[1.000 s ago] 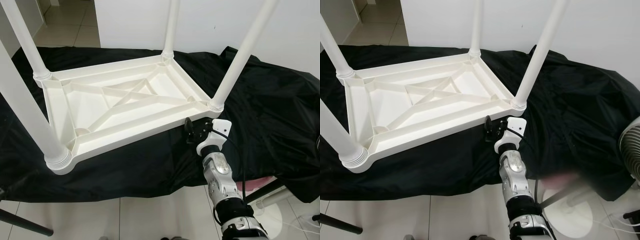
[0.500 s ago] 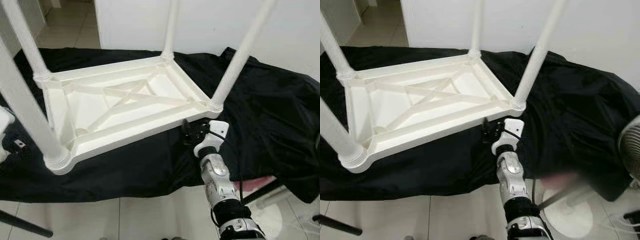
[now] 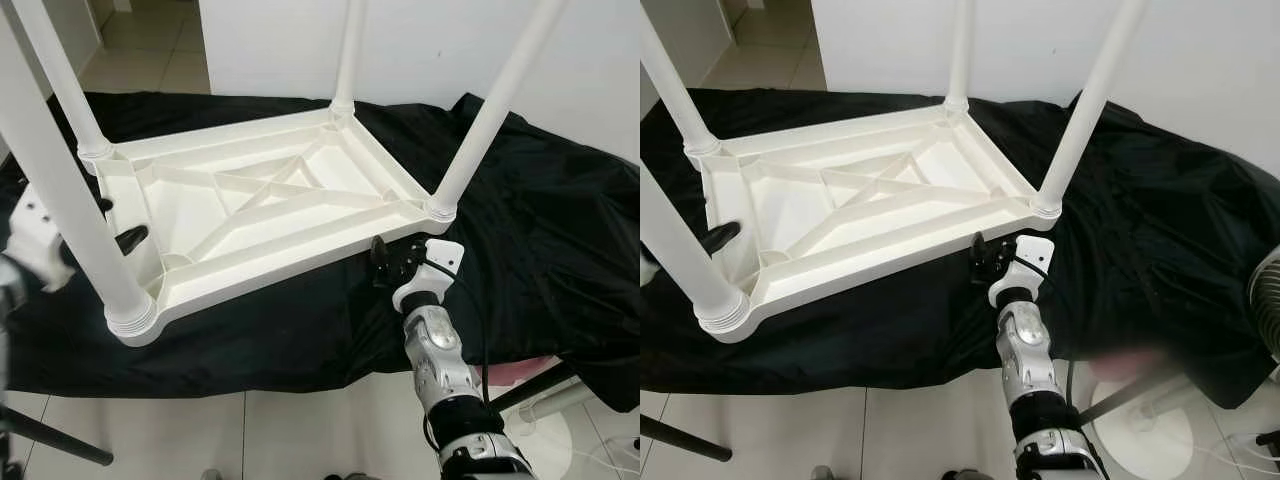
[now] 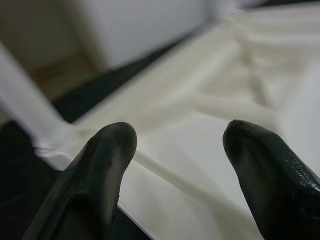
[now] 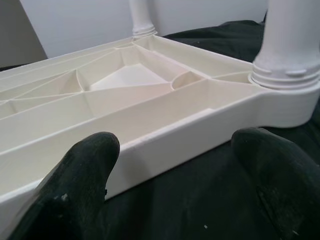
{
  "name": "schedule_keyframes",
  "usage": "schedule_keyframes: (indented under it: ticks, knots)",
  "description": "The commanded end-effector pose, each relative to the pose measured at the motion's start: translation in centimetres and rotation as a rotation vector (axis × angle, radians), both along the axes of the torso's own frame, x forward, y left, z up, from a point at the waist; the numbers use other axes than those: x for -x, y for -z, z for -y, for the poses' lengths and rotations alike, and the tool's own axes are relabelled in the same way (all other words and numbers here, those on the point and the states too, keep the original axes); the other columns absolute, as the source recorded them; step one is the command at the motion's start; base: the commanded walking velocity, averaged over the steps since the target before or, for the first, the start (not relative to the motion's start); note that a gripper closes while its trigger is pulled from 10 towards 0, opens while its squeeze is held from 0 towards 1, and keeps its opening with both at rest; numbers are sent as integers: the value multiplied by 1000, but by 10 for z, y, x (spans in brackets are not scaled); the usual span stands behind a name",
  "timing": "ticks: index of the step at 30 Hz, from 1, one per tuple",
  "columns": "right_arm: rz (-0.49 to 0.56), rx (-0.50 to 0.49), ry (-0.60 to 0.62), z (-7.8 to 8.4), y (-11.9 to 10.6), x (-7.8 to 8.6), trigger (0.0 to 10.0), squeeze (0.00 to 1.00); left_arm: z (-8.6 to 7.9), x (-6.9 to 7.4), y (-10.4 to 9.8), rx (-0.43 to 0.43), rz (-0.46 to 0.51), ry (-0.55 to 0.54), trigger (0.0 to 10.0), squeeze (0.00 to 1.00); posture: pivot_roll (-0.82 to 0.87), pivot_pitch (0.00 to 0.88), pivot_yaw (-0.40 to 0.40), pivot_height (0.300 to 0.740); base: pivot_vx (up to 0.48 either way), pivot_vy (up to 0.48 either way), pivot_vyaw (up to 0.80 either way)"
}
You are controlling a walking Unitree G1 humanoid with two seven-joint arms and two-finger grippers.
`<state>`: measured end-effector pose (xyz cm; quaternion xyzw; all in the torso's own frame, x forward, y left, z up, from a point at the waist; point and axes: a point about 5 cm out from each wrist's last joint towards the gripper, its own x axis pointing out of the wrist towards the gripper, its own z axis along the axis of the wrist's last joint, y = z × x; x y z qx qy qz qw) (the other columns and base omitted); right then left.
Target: Building children table
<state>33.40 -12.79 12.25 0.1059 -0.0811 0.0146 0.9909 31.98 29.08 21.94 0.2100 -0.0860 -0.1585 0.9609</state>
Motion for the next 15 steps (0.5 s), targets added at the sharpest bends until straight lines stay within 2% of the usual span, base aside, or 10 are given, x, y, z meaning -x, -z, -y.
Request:
schedule_keyframes:
  ticks: [1, 3, 6, 7, 9, 15]
  knots:
    - [-32, 3, 22, 5, 5, -1, 10000, 0, 6, -2, 6, 1, 5, 17, 10000, 0, 27, 94, -46, 740, 0, 0, 0]
    - [-38, 1, 26, 5, 5, -1, 10000, 0, 12, -2, 8, 6, 1, 54, 10000, 0, 26, 95, -46, 740, 0, 0, 0]
    - [-65, -12, 54, 9, 6, -4, 10000, 0, 34, 1, 17, 39, -15, 172, 10000, 0, 24, 99, -51, 740, 0, 0, 0]
    - [-65, -12, 54, 9, 6, -4, 10000, 0, 34, 1, 17, 39, -15, 172, 10000, 0, 24, 99, -51, 740, 0, 0, 0]
    - [-80, -20, 69, 10, 7, -6, 10000, 0, 53, 7, 22, 76, -24, 273, 10000, 0, 23, 100, -55, 740, 0, 0, 0]
    - [-105, -28, 72, 8, 8, -9, 10000, 0, 69, 12, 27, 101, -36, 346, 10000, 0, 25, 99, -60, 740, 0, 0, 0]
